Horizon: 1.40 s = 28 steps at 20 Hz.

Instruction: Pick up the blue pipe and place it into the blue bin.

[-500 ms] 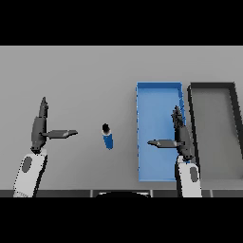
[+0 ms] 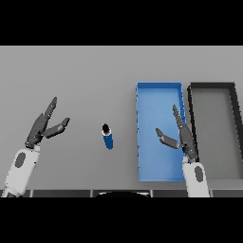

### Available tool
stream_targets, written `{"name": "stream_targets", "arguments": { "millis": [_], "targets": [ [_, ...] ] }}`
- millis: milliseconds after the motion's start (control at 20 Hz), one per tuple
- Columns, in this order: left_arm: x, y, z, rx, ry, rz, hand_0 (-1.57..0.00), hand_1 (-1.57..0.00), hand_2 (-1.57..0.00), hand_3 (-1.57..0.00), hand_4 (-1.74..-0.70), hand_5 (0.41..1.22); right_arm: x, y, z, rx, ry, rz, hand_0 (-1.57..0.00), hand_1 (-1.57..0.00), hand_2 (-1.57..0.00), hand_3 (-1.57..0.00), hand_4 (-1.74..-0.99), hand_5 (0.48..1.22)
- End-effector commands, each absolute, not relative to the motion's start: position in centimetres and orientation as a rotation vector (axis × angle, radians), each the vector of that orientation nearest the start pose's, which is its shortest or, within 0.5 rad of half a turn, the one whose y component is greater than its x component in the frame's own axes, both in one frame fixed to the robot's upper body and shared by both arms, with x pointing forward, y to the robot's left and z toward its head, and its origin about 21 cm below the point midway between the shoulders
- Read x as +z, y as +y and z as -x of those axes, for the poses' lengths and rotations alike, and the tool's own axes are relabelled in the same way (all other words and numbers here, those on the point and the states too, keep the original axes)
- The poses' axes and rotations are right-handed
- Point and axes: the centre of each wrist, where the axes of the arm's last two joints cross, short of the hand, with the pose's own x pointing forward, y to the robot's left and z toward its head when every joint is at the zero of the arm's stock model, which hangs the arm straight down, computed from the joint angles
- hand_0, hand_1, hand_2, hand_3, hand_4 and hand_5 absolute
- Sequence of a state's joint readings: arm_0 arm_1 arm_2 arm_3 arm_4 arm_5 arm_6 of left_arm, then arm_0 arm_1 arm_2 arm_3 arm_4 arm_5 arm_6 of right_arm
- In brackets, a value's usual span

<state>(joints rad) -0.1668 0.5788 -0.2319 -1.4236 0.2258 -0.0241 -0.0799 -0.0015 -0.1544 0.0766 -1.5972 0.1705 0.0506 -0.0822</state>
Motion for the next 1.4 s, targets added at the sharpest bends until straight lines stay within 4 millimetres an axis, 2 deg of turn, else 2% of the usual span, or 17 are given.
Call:
{"name": "stream_targets", "arguments": {
  "millis": [0, 250, 400, 550, 750, 950, 1050, 1200, 1350],
  "targets": [
    [3.9, 31.5, -28.2, -0.511, -1.557, -0.093, 0.00, 0.00, 0.00, 0.00, -0.97, 0.596, 1.3, -24.6, -24.5, 0.388, -1.668, 0.142, 0.00, 0.00, 0.00, 0.00, -1.192, 0.587],
    [4.3, 31.3, -27.3, -0.609, -1.567, -0.001, 0.00, 0.00, 0.00, 0.00, -0.97, 0.586, 1.8, -24.5, -24.5, 0.412, -1.657, 0.157, 0.00, 0.00, 0.00, 0.00, -1.181, 0.580],
    [4.6, 30.1, -25.6, -0.710, -1.539, 0.100, 0.00, 0.00, 0.00, 0.00, -0.99, 0.566, 1.9, -24.6, -24.6, 0.409, -1.647, 0.143, 0.00, 0.00, 0.00, 0.00, -1.200, 0.580],
    [5.2, 28.0, -24.6, -0.811, -1.449, 0.135, 0.00, 0.00, 0.00, 0.00, -1.02, 0.512, 2.1, -24.6, -24.7, 0.393, -1.666, 0.122, 0.00, 0.00, 0.00, 0.00, -1.225, 0.580],
    [4.2, 25.4, -23.5, -0.910, -1.373, 0.197, 0.00, 0.00, 0.00, 0.00, -1.08, 0.472, 2.2, -24.8, -24.6, 0.397, -1.663, 0.131, 0.00, 0.00, 0.00, 0.00, -1.219, 0.572],
    [3.3, 23.0, -24.0, -0.938, -1.388, 0.243, 0.00, 0.00, 0.00, 0.00, -1.12, 0.470, 2.1, -24.4, -25.0, 0.395, -1.641, 0.127, 0.00, 0.00, 0.00, 0.00, -1.210, 0.570],
    [2.4, 21.6, -24.1, -0.935, -1.414, 0.273, 0.00, 0.00, 0.00, 0.00, -1.15, 0.484, 1.5, -24.6, -24.2, 0.388, -1.651, 0.120, 0.00, 0.00, 0.00, 0.00, -1.210, 0.564],
    [1.6, 19.9, -25.5, -0.908, -1.433, 0.270, 0.00, 0.00, 0.00, 0.00, -1.14, 0.488, 1.7, -24.4, -24.7, 0.377, -1.638, 0.117, 0.00, 0.00, 0.00, 0.00, -1.207, 0.555],
    [0.0, 18.4, -25.6, -0.868, -1.426, 0.303, 0.00, 0.00, 0.00, 0.00, -1.13, 0.491, 1.3, -24.3, -24.5, 0.367, -1.647, 0.106, 0.00, 0.00, 0.00, 0.00, -1.207, 0.551]
  ]
}}
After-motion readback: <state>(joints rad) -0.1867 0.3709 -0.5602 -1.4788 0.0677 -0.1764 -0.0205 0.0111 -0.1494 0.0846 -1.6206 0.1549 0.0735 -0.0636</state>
